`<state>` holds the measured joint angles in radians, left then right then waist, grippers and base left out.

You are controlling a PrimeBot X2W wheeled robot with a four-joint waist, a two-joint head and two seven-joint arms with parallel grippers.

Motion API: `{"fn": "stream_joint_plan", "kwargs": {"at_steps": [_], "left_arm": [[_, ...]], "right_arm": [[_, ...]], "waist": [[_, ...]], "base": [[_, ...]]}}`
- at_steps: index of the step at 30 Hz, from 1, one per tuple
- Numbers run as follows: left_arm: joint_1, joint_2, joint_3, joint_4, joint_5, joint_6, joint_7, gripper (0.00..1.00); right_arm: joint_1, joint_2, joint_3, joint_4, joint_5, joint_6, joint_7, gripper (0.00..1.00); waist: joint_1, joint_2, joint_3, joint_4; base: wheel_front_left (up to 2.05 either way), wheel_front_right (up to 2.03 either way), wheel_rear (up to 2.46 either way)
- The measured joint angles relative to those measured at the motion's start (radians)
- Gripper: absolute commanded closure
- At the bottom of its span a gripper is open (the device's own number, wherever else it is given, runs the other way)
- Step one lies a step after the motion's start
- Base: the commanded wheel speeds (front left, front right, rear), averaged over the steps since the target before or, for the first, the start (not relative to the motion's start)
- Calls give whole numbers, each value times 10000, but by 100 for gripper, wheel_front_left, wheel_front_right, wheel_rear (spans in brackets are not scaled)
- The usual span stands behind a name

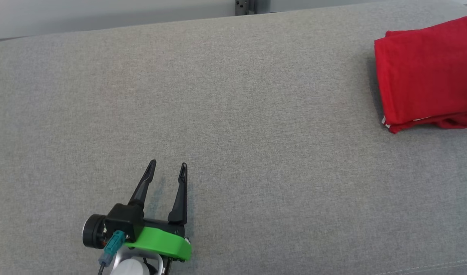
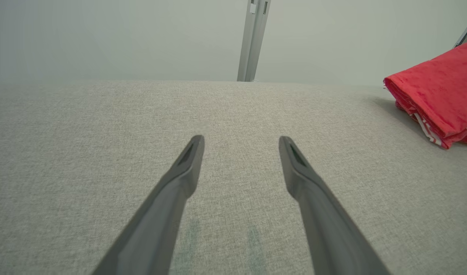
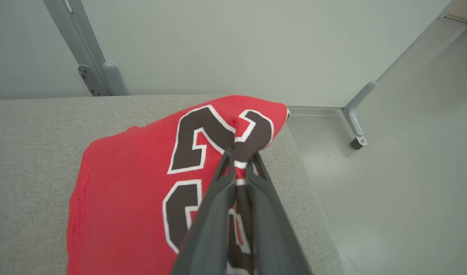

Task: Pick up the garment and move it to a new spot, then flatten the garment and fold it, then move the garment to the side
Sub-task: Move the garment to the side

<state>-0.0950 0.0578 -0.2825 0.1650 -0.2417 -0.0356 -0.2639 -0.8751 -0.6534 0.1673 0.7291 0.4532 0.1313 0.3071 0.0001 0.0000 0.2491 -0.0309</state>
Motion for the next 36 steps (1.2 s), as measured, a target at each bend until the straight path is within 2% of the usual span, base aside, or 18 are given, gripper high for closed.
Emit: {"fn": "stream_joint_plan", "kwargs": {"at_steps": [7, 16, 18, 27, 36], "left_arm": [[-140, 125, -228, -71, 144, -42, 113, 0], [-201, 326, -385, -368, 322, -21, 362, 0], [-207, 332, -422, -408, 326, 4, 395, 0], [-259, 477, -395, -604, 324, 98, 497, 0], [-336, 594, -165, -755, 65, 226, 516, 0]], "right_arm": [[-34, -435, -510, 901, -539, 0, -430, 100], [-409, -506, -1068, 1760, -1762, 0, -1659, 100], [-430, -430, -1246, 2027, -2146, 0, -2080, 0], [-476, 176, -1942, 3064, -3216, 0, -3018, 0], [-515, 786, -1739, 3179, -3097, 0, -3900, 0]], "waist": [[0, 0, 533, 375], [0, 0, 1276, 680], [0, 0, 1399, 712], [0, 0, 1567, 574], [0, 0, 1334, 290]], "base": [[0, 0, 0], [0, 0, 0], [0, 0, 0], [0, 0, 0], [0, 0, 0]]}}
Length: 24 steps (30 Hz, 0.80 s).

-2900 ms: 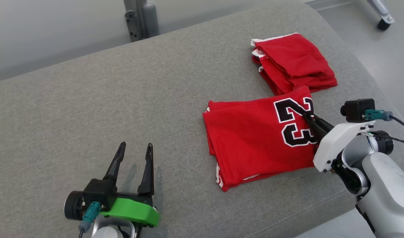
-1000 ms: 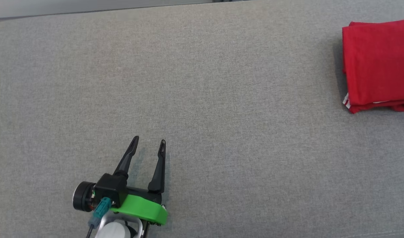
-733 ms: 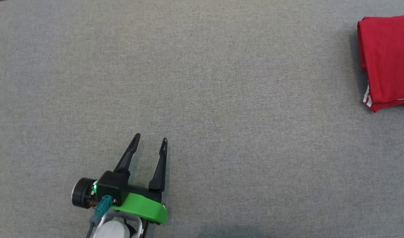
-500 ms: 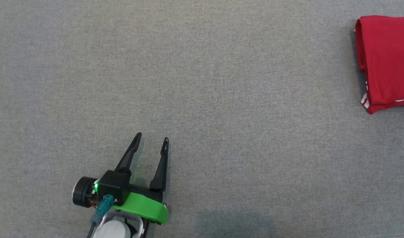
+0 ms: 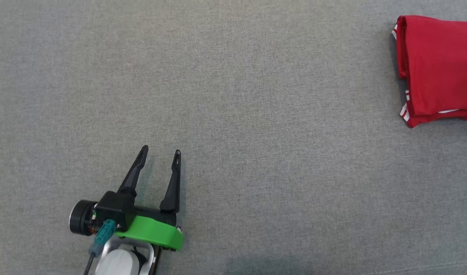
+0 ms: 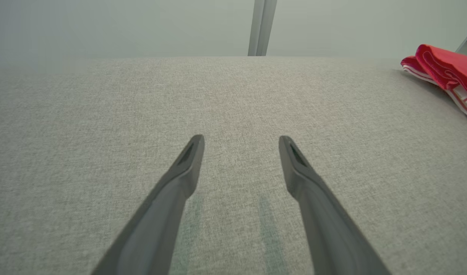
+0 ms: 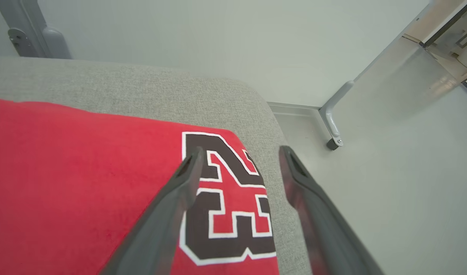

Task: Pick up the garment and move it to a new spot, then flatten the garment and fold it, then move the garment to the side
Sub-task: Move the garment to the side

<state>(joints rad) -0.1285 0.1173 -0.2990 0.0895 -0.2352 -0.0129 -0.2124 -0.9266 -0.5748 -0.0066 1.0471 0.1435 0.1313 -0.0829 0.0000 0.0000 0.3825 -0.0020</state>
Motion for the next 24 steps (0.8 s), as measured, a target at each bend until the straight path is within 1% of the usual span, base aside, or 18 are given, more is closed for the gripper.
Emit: {"fn": "stream_joint_plan", "kwargs": {"at_steps": [5, 9, 12, 14, 16, 20, 24], "left_arm": [[-9, 17, 263, 111, -288, 0, -65, 0], [0, -8, 627, 395, -629, 203, -151, 0], [21, -67, 886, 489, -838, 305, -270, 0], [73, -92, 1053, 573, -899, 405, -351, 0], [164, -92, 1164, 642, -947, 408, -378, 0], [385, -117, 1319, 819, -1032, 395, -445, 0], [731, -56, 1503, 1026, -1037, 543, -454, 0]], "right_arm": [[-17, 458, 686, -479, 383, 0, -633, 0], [40, 963, 1287, -878, 869, 0, -1083, 0], [385, 1386, 1699, -1289, 1250, 0, -1350, 0], [725, 1649, 1941, -1628, 1496, 0, -1496, 0], [1090, 1906, 2013, -1990, 1687, 0, -1624, 0], [2287, 2669, 2008, -2859, 2134, 0, -1733, 0], [3638, 3221, 1793, -3956, 1896, 0, -1785, 0]], "waist": [[0, 0, -422, -103], [-1, 0, -864, -170], [0, 0, -1247, -195], [0, 0, -1519, -196], [-1, 0, -1777, -187], [-1, 0, -2302, -141], [-1, 0, -2807, -70]], "base": [[0, 0, 0], [0, 0, 0], [0, 0, 0], [0, 0, 0], [0, 0, 0], [0, 0, 0], [0, 0, 0]]}}
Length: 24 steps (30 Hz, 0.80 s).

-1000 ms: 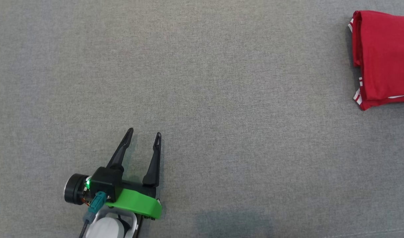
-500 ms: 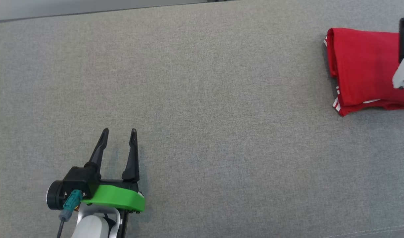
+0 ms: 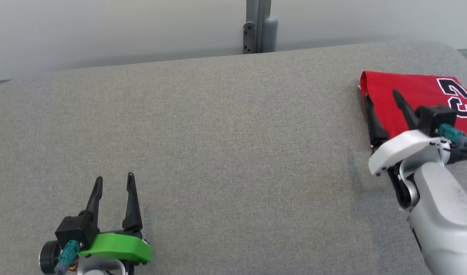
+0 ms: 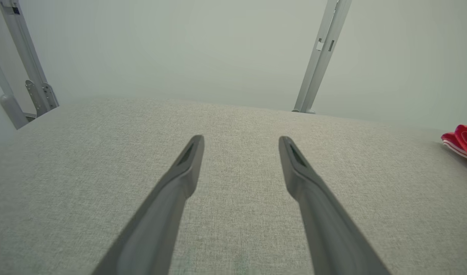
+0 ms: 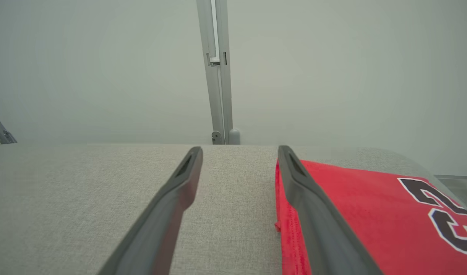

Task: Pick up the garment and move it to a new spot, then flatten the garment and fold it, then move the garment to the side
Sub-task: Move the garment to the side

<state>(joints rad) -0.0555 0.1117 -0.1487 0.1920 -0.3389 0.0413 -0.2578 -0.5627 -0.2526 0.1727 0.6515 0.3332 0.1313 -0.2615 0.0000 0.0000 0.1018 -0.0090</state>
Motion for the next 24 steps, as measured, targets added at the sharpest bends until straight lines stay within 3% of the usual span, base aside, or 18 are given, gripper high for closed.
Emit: {"fn": "stream_joint_plan", "kwargs": {"at_steps": [11, 18, 24], "left_arm": [[746, -33, -58, 109, 104, 182, -29, 0], [1099, -144, -199, 13, 104, 255, -31, 0], [1127, -199, -336, -54, 144, 291, -33, 0]], "right_arm": [[3376, 1714, -1396, -3058, -1569, -2, -4, 0], [4520, 2008, -1580, -4282, -1856, -2, 102, 0], [4854, 2034, -1026, -4508, -1365, -2, 224, 0]], "waist": [[0, 0, -979, 330], [0, 0, -1158, 542], [0, 0, -1149, 621]], "base": [[0, 0, 0], [0, 0, 0], [0, 0, 0]]}}
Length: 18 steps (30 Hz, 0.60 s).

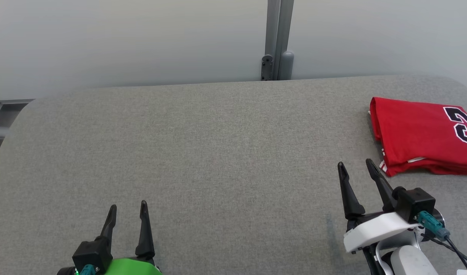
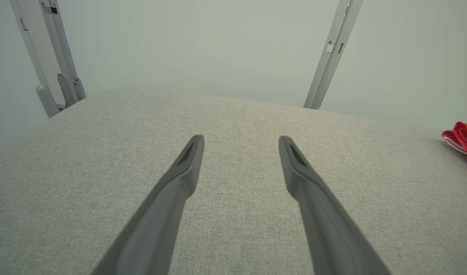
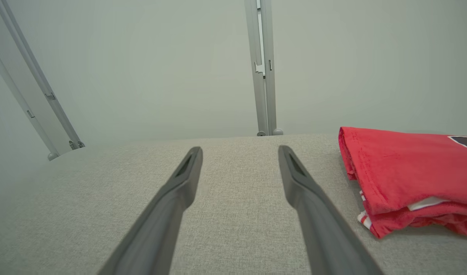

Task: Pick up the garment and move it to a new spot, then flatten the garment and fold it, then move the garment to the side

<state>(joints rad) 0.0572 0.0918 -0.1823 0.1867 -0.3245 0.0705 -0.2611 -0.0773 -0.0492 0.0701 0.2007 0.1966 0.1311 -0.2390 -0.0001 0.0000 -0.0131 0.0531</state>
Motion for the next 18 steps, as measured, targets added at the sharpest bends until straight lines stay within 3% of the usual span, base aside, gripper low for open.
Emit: {"fn": "stream_joint_plan", "kwargs": {"at_steps": [18], "left_arm": [[-9, 4, 4, -173, 23, 79, -2, 0]], "right_arm": [[255, 0, 130, -48, 128, 0, 88, 0]], "waist": [[0, 0, -10, -13]], "base": [[0, 0, 0]]}}
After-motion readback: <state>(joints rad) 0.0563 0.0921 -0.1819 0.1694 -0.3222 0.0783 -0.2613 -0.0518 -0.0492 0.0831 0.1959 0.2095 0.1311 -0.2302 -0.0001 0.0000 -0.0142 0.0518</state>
